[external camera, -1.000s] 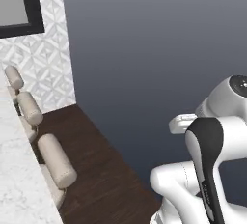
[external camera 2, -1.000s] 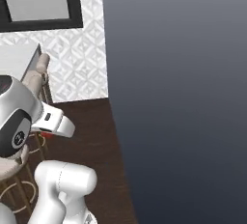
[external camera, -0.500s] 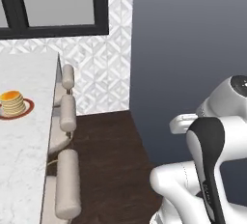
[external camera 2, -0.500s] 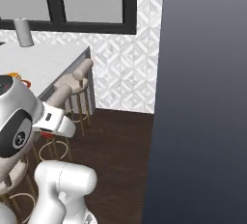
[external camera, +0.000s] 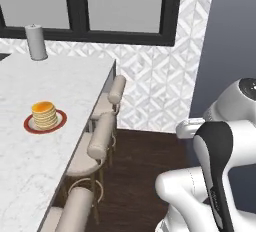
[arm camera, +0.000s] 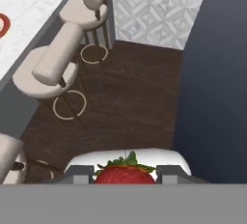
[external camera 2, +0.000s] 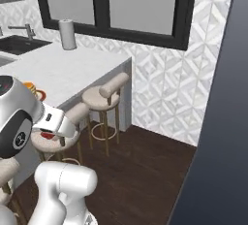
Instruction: Take the strawberry from the fridge and place it on top of the pancake, located on the dining counter.
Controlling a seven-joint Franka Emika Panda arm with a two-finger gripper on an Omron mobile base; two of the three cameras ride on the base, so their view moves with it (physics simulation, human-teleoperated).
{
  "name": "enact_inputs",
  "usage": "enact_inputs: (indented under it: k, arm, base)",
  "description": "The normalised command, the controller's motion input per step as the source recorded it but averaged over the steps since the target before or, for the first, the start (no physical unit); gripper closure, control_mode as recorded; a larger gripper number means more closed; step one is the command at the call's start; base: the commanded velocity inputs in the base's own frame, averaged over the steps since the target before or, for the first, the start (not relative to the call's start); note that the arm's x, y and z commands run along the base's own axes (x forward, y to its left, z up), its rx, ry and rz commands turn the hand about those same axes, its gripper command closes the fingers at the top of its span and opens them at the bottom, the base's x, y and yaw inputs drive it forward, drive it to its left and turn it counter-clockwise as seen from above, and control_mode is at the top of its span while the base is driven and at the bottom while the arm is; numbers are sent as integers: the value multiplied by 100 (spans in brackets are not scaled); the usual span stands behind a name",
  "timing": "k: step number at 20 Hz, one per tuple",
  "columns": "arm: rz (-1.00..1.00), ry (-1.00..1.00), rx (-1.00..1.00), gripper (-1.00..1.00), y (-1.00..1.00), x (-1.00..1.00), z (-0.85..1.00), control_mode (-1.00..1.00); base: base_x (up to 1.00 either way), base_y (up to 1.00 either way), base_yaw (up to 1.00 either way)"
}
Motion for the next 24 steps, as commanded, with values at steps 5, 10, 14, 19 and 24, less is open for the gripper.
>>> enact_inputs:
  k: [5,10,14,19,24]
  arm:
    - [0,0,0,100,0,0,0,100]
    - [0,0,0,100,0,0,0,100]
    - [0,0,0,100,0,0,0,100]
    - [0,0,0,100,0,0,0,100]
    - [0,0,0,100,0,0,0,100]
  base:
    - [97,-55,59]
    - [55,-74,67]
    - [25,-59,77]
    - [0,-41,87]
    - [26,-81,66]
